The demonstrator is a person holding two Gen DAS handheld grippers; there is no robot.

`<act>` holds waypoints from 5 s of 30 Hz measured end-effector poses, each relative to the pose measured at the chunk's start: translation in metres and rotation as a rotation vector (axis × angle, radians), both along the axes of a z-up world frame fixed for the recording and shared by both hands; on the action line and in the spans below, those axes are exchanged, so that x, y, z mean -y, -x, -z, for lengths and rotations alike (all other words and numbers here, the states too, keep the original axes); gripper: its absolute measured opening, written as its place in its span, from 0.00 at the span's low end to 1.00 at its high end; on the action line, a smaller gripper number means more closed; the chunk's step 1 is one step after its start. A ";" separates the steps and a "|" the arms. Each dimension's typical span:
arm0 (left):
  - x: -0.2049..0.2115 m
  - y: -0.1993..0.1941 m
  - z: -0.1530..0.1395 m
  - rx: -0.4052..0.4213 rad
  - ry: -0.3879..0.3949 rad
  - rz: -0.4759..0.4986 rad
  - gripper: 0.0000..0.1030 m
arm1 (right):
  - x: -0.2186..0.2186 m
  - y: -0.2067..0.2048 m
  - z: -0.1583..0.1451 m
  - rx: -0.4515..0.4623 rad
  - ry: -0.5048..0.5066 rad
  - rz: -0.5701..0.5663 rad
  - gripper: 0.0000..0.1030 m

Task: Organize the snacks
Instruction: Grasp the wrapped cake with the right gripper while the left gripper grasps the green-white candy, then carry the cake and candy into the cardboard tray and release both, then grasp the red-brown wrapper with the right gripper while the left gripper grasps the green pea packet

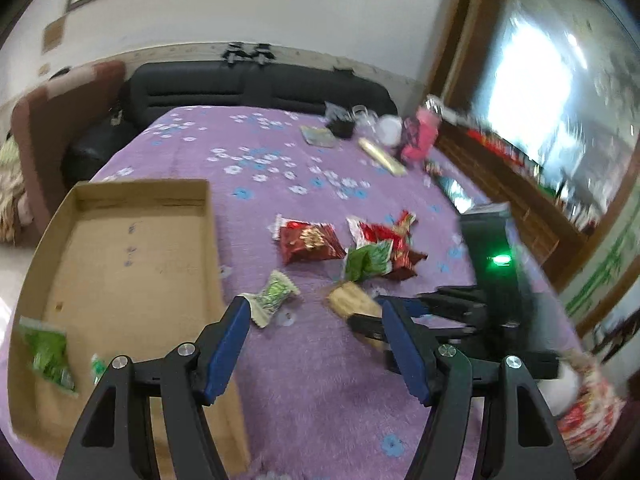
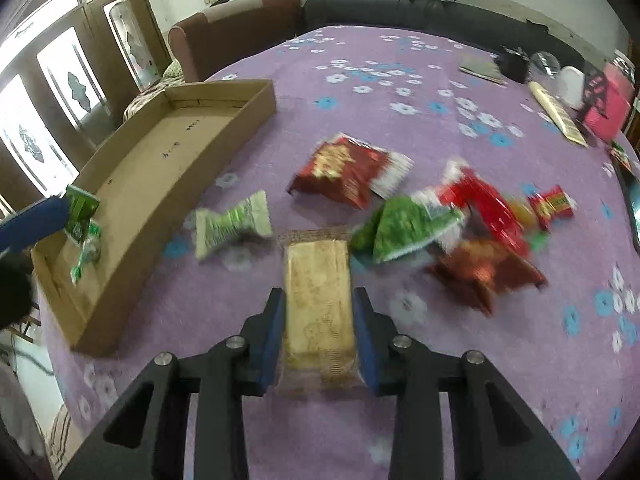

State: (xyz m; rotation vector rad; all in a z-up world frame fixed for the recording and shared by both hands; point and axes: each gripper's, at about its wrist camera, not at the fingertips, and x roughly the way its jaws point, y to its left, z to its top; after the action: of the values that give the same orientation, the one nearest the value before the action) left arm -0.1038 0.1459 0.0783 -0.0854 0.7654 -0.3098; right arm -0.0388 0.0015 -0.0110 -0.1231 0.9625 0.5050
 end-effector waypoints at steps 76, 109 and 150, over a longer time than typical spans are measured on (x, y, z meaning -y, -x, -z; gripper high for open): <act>0.022 -0.052 0.056 -0.177 0.018 -0.033 0.23 | 0.038 0.030 -0.018 0.080 -0.009 0.046 0.31; -0.201 -0.030 0.037 -0.138 0.131 -0.429 0.24 | -0.199 -0.018 -0.021 -0.085 -0.052 -0.243 0.32; -0.072 0.026 -0.009 -0.017 0.395 -0.190 0.99 | 0.095 -0.060 -0.027 0.019 -0.201 0.274 0.41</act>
State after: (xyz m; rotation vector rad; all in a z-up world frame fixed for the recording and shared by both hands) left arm -0.1294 0.2178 0.0870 -0.5304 0.6985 -0.2759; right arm 0.0216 -0.0936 0.0160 0.1829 0.8884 0.3437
